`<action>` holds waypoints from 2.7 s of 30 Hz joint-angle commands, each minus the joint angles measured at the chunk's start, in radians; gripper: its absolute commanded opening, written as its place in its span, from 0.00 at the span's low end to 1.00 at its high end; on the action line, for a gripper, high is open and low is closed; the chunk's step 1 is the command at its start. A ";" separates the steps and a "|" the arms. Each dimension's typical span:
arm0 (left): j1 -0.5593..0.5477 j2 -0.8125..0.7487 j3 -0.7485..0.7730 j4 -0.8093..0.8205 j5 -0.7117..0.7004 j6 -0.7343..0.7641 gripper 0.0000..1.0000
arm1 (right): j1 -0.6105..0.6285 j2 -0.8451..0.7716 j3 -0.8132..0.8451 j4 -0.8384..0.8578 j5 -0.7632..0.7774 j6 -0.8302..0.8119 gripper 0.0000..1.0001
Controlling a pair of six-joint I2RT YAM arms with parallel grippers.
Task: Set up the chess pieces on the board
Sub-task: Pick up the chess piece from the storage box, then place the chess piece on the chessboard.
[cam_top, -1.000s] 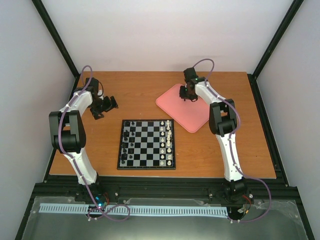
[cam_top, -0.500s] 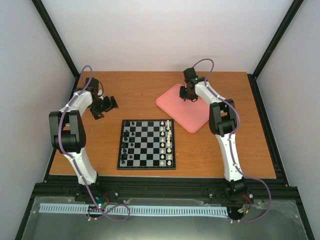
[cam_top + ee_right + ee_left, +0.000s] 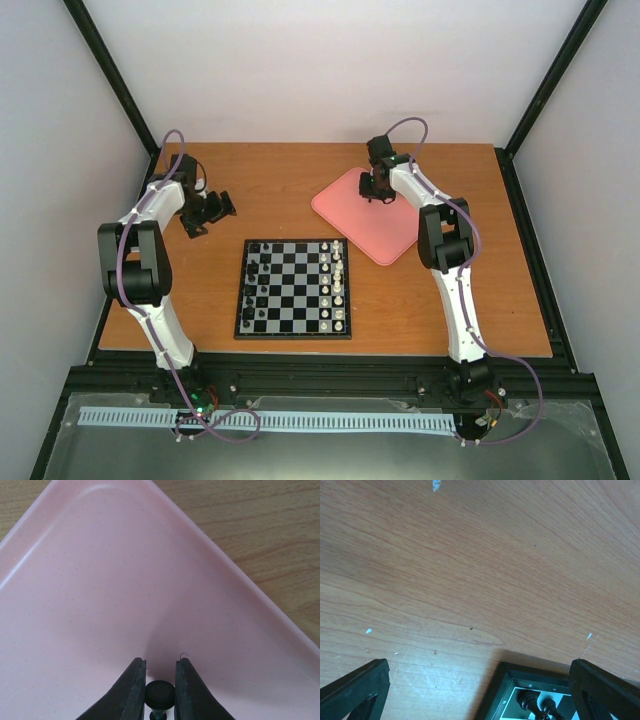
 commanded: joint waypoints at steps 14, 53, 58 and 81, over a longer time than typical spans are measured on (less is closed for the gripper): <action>-0.002 -0.238 0.018 0.425 0.367 -0.162 0.99 | -0.012 -0.269 -0.085 0.157 -0.227 0.320 0.14; -0.447 -0.135 0.140 0.880 0.487 -0.258 0.78 | 0.041 -0.475 0.070 0.153 -0.692 0.693 0.14; -0.446 -0.102 0.172 0.979 0.514 -0.364 0.74 | 0.043 -0.478 0.070 0.145 -0.702 0.688 0.14; -0.447 -0.024 0.276 0.945 0.544 -0.399 0.19 | 0.045 -0.460 0.098 0.151 -0.728 0.696 0.14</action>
